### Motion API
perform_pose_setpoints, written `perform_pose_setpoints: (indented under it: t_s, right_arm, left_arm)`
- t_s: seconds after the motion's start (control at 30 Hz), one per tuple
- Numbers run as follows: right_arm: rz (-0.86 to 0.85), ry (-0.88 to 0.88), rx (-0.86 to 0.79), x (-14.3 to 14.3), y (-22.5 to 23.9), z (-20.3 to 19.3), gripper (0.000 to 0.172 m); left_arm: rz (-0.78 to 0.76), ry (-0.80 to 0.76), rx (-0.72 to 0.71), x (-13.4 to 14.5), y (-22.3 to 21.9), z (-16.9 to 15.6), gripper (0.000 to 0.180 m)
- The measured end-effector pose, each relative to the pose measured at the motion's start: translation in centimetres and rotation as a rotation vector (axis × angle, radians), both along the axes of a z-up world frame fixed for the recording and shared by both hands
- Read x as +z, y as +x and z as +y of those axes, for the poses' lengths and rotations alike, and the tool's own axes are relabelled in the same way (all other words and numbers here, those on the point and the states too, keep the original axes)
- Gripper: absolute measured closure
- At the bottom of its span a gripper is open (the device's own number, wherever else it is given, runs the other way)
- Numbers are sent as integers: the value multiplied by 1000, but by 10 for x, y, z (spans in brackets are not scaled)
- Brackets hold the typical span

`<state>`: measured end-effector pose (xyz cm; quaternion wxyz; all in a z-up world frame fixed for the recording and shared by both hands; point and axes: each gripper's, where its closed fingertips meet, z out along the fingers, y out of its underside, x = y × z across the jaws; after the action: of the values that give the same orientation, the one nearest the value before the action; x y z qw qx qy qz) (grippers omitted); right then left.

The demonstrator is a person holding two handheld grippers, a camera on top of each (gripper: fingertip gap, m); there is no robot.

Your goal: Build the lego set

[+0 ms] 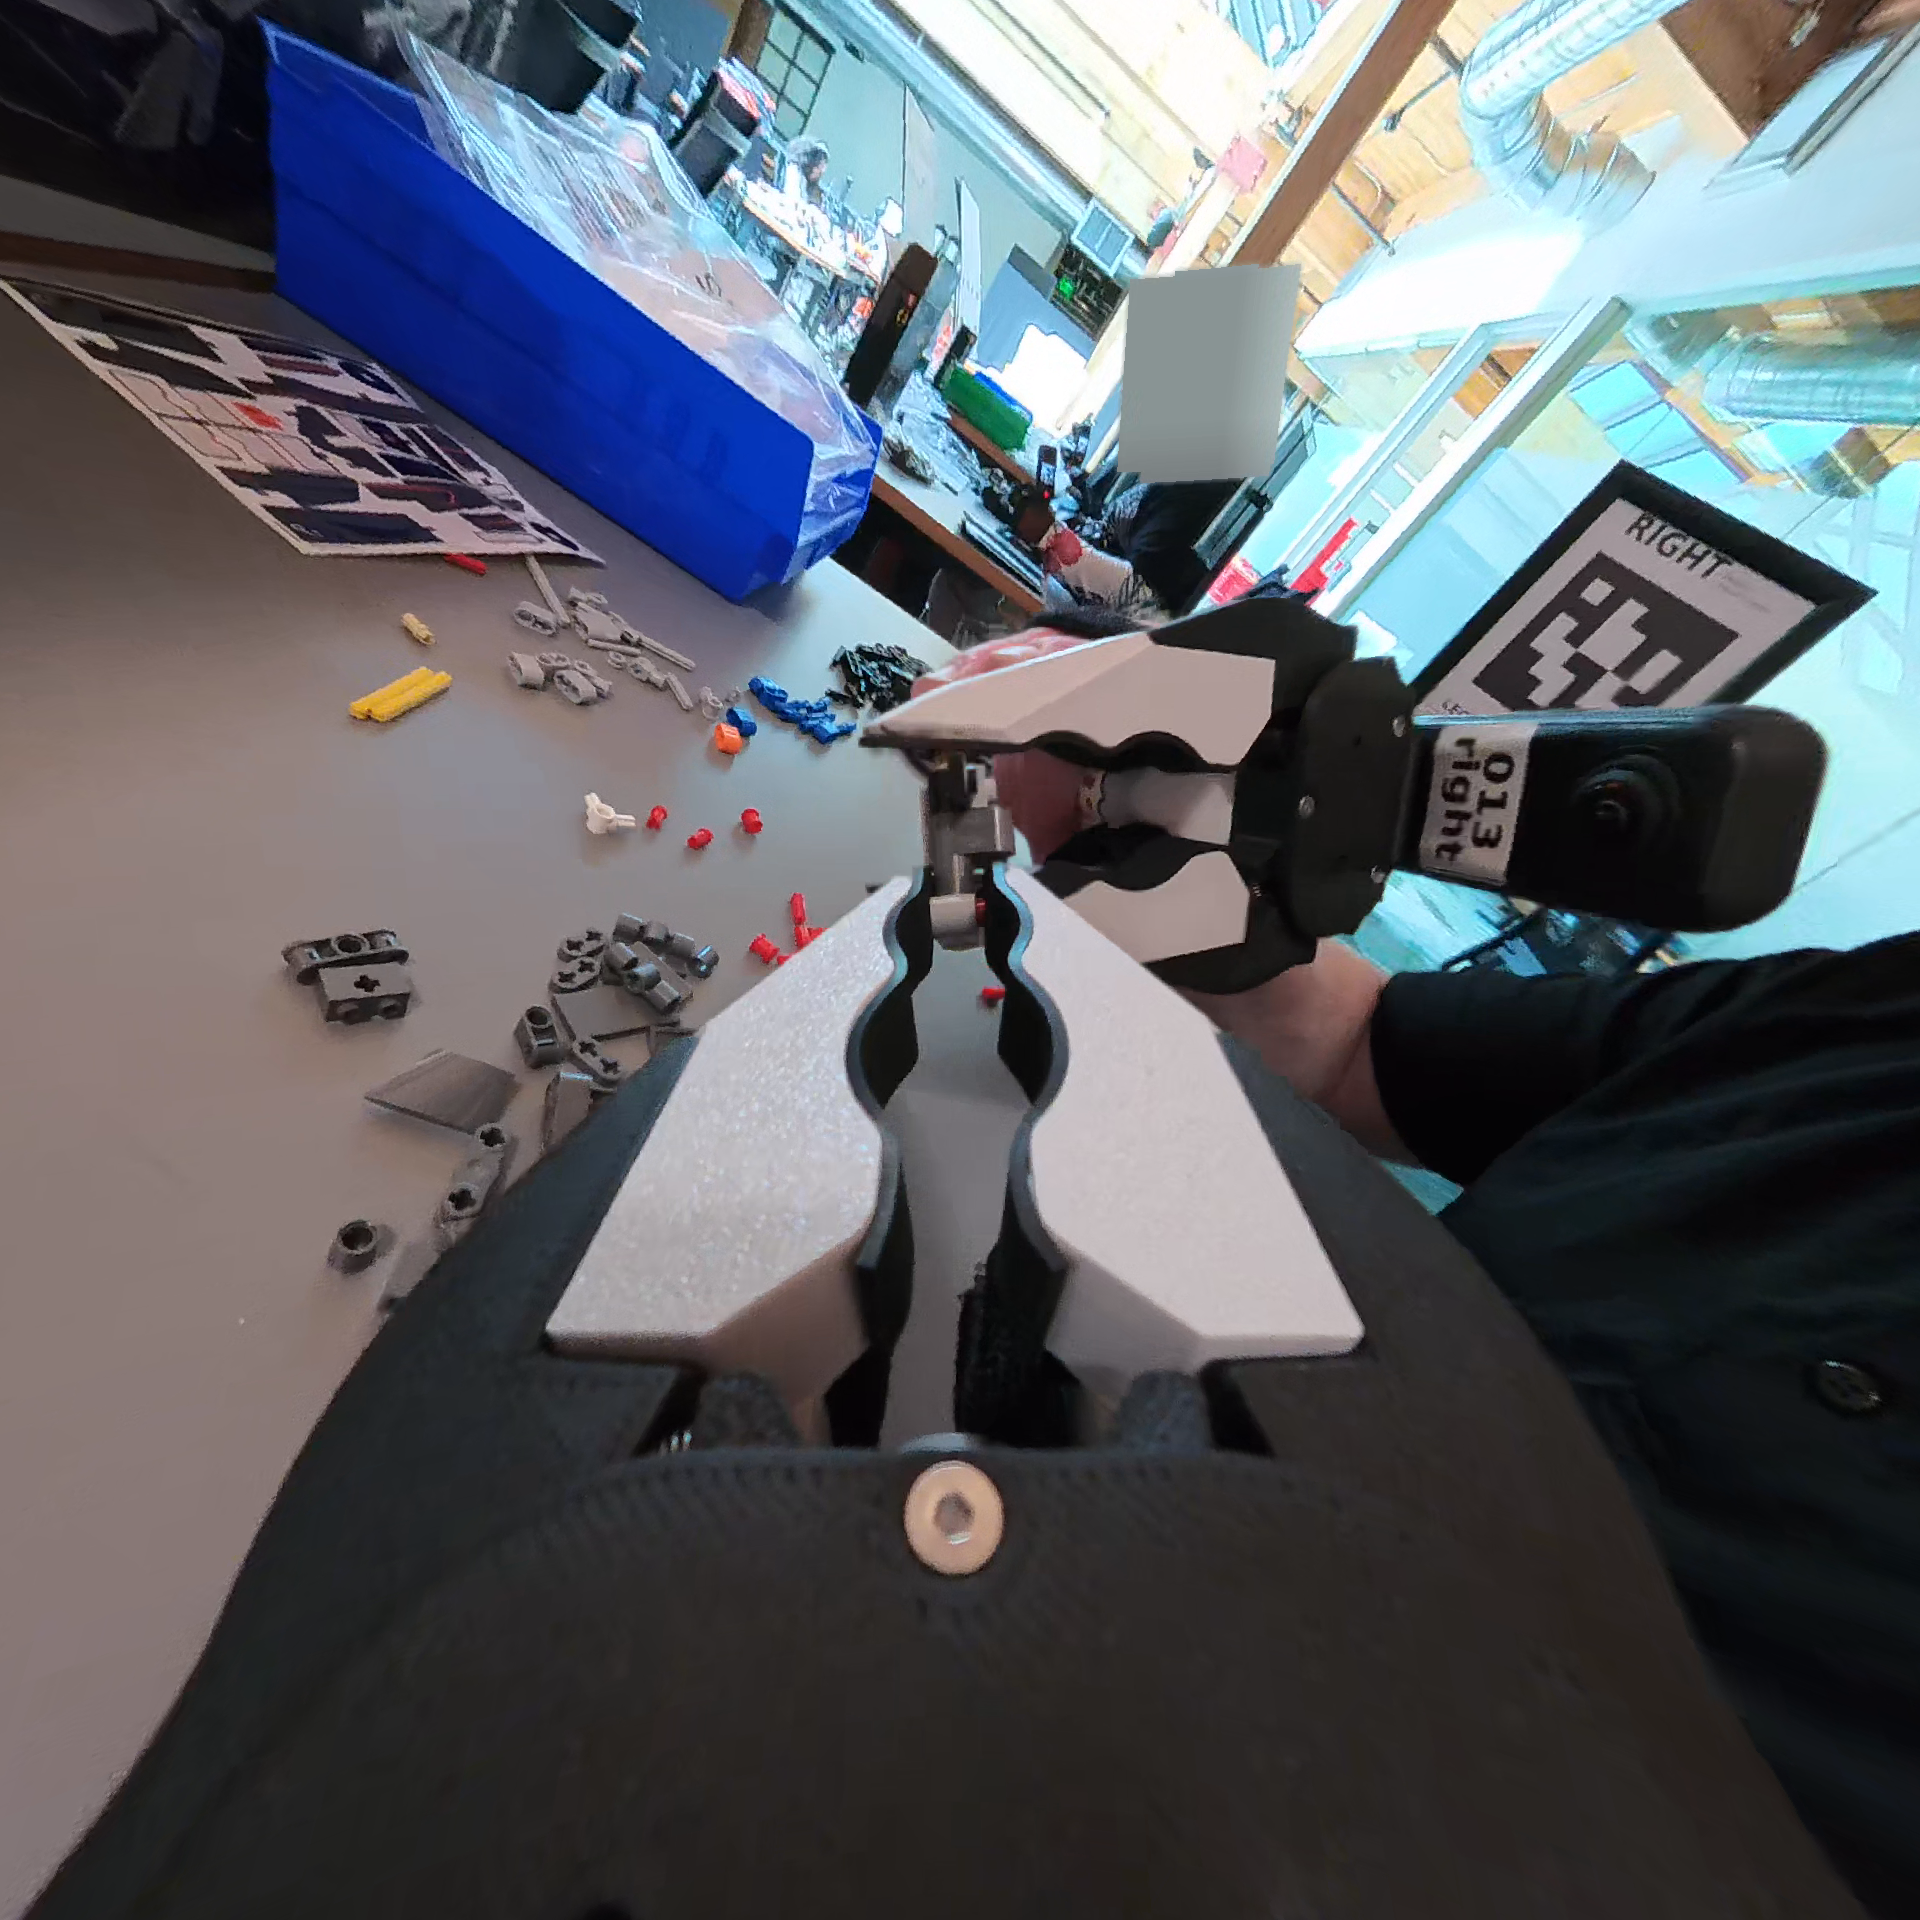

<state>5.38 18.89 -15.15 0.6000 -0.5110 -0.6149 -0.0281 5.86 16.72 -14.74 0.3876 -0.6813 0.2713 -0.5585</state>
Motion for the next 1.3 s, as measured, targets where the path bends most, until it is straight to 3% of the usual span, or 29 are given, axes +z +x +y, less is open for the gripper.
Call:
perform_pose_setpoints:
  t_s: [0.2, 0.6, 0.67, 1.3]
  right_arm:
    - [69, -103, -10, 3, 4, -4, 122]
    - [130, -74, -14, 8, 0, -7, 135]
    - [139, -45, -29, 12, 4, -4, 151]
    - [168, -25, -41, 17, 2, -3, 146]
  left_arm:
    - [-72, -16, 8, 7, 0, 1, 173]
    - [-95, -20, 1, 10, 3, -3, 173]
    - [-97, -18, -11, 11, 4, -4, 173]
    - [-119, 19, 29, 18, 3, -2, 173]
